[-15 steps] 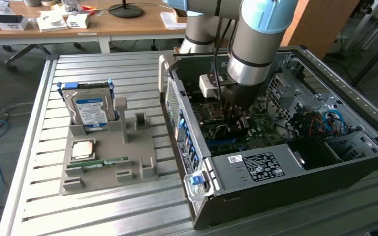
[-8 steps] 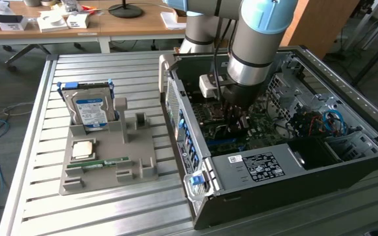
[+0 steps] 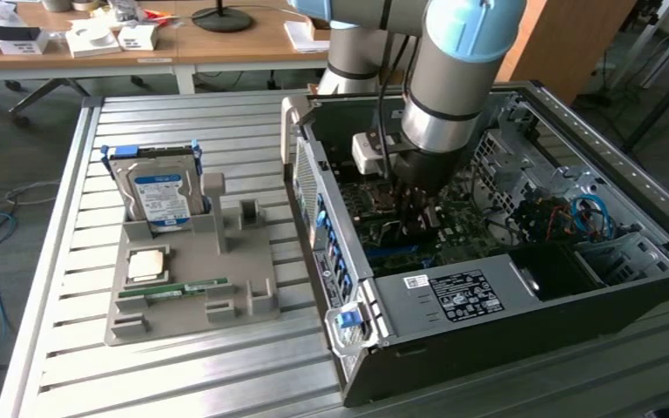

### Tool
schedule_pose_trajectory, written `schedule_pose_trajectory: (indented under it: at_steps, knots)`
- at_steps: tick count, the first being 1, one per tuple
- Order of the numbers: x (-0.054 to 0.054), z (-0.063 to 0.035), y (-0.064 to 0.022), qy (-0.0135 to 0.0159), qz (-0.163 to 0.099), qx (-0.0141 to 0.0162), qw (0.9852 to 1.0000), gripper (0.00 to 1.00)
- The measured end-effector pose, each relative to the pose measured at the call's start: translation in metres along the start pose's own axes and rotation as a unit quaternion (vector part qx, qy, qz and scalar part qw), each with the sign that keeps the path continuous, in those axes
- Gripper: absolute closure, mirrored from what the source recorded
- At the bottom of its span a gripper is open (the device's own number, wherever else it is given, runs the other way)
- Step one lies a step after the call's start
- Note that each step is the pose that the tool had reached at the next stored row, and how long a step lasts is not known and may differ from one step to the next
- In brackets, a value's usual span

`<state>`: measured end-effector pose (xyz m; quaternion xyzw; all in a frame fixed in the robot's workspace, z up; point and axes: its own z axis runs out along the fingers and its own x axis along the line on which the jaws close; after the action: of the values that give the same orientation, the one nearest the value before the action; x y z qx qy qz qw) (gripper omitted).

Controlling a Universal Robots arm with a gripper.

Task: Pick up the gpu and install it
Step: 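Insert the gpu into the slot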

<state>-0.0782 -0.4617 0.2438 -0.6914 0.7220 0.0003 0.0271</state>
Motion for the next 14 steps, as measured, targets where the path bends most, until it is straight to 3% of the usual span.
schedule_pose_trajectory:
  at_steps: [1, 2, 10, 14]
  knots:
    - [0.0, -0.0002, 0.0, 0.0002, 0.0, 0.0, 1.0, 0.73]
    - [0.0, -0.001, 0.0001, 0.0011, 0.0, -0.0004, 1.0, 0.67]
    - [0.0, -0.0012, 0.0, 0.0012, 0.0, -0.0004, 1.0, 0.67]
    - [0.0, -0.011, -0.0004, 0.0011, 0.0, -0.0004, 1.0, 0.67]
